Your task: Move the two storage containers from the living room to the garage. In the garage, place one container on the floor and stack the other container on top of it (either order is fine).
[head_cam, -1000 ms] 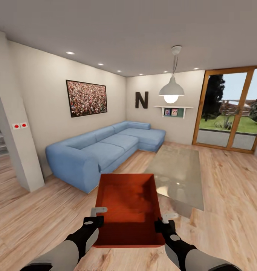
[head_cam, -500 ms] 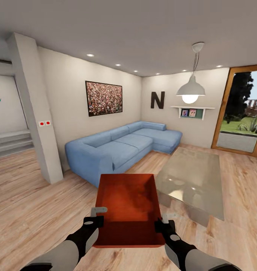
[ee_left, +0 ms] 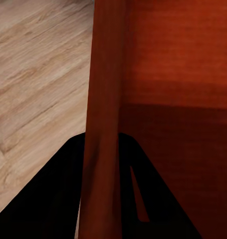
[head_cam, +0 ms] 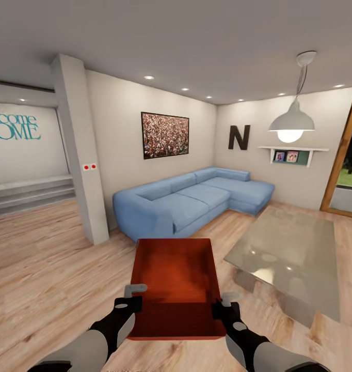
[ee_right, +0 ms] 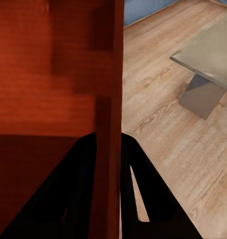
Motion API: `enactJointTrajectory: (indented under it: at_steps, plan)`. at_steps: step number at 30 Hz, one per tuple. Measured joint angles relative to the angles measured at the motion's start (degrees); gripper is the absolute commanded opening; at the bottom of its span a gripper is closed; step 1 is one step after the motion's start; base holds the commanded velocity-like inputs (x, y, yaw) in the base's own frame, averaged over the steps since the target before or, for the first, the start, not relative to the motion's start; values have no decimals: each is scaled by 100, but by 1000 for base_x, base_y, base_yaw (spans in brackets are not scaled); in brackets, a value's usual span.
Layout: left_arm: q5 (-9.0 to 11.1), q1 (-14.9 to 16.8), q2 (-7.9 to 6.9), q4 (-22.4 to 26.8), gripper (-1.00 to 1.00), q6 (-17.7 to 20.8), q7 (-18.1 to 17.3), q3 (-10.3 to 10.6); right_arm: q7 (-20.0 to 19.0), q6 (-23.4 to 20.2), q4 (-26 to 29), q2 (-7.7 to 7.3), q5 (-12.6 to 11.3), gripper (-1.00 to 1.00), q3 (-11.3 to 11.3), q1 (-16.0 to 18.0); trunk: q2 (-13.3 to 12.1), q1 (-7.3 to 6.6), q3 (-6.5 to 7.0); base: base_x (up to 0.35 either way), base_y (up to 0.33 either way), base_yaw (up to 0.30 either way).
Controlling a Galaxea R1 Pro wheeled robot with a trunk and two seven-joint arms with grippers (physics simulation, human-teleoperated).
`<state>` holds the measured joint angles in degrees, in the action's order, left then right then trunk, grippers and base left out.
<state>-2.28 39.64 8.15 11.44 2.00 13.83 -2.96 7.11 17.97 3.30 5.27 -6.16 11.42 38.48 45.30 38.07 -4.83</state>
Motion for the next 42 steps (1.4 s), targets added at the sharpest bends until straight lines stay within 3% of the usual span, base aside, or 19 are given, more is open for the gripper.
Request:
enactJointTrajectory:
  at_steps: [42]
  plan:
    - [-3,0,0,0,-100,0,-1,-2,-5,1,0,-1,-1,-100,-2,0,0,0,0,0,0,287]
